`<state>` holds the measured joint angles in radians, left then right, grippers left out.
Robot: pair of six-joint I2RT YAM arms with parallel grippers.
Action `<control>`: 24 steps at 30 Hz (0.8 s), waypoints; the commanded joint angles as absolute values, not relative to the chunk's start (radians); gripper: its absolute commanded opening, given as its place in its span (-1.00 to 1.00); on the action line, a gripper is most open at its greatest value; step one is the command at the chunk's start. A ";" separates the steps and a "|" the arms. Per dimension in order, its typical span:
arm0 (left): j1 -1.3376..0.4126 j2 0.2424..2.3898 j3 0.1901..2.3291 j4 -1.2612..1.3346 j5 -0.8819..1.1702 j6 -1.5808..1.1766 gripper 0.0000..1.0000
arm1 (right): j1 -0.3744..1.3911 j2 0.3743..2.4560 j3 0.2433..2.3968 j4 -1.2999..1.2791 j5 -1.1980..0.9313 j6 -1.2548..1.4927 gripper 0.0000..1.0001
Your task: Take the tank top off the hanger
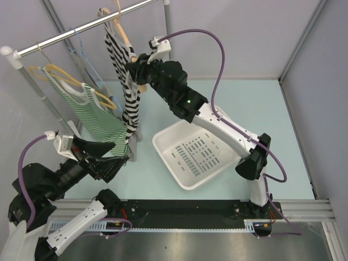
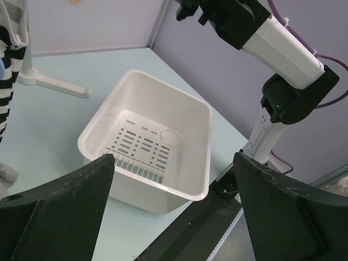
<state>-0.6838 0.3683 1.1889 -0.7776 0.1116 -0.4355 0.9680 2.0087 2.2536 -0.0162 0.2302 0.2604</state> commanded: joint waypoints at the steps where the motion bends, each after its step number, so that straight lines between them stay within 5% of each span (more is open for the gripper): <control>1: -0.678 0.410 1.250 -0.753 0.147 -0.437 0.91 | 0.986 1.812 2.076 0.212 0.253 0.255 -1.00; 13: -0.680 0.708 1.572 -0.682 0.095 -0.338 0.90 | 0.997 1.468 1.521 0.333 0.167 0.279 -1.00; 24: -0.678 1.048 1.874 -0.773 -0.045 -0.241 0.94 | 1.003 1.233 1.306 0.201 0.017 0.331 -1.00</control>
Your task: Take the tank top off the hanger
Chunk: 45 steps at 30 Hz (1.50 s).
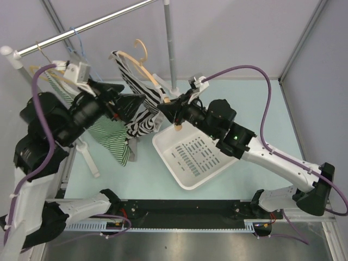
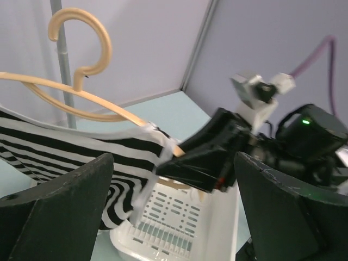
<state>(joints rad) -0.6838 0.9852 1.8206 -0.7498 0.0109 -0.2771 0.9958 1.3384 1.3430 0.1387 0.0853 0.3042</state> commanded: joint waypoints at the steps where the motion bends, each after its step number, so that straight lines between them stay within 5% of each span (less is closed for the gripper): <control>1: -0.678 1.061 1.894 -0.772 -0.046 -0.255 0.94 | 1.005 1.224 1.296 0.201 0.011 0.334 -1.00; 8: -0.678 1.149 1.960 -0.758 -0.074 -0.370 0.92 | 1.014 1.175 1.236 0.183 -0.052 0.327 -1.00; 27: -0.675 1.223 1.970 -0.707 -0.107 -0.333 0.44 | 1.063 1.095 1.184 0.176 -0.106 0.296 -1.00; 32: -0.672 1.256 2.008 -0.693 -0.101 -0.293 0.12 | 1.074 1.077 1.175 0.152 -0.113 0.287 -1.00; 37: -0.673 1.267 1.996 -0.646 -0.022 -0.224 -0.49 | 1.072 1.063 1.167 0.127 -0.140 0.261 -1.00; 38: -0.673 1.269 1.991 -0.637 -0.011 -0.216 -0.93 | 1.072 1.065 1.172 0.120 -0.140 0.255 -1.00; 40: -0.672 1.270 1.993 -0.617 -0.009 -0.195 -1.00 | 1.072 1.068 1.190 0.089 -0.123 0.250 -1.00; 42: -0.672 1.273 2.005 -0.606 -0.076 -0.187 -1.00 | 1.072 1.075 1.210 0.036 -0.054 0.247 -0.71; 43: -0.673 1.275 2.013 -0.603 -0.112 -0.181 -1.00 | 1.072 1.078 1.222 0.013 -0.017 0.253 -0.29; 45: -0.675 1.278 2.031 -0.586 -0.173 -0.155 -1.00 | 1.072 1.091 1.272 -0.076 0.110 0.276 0.06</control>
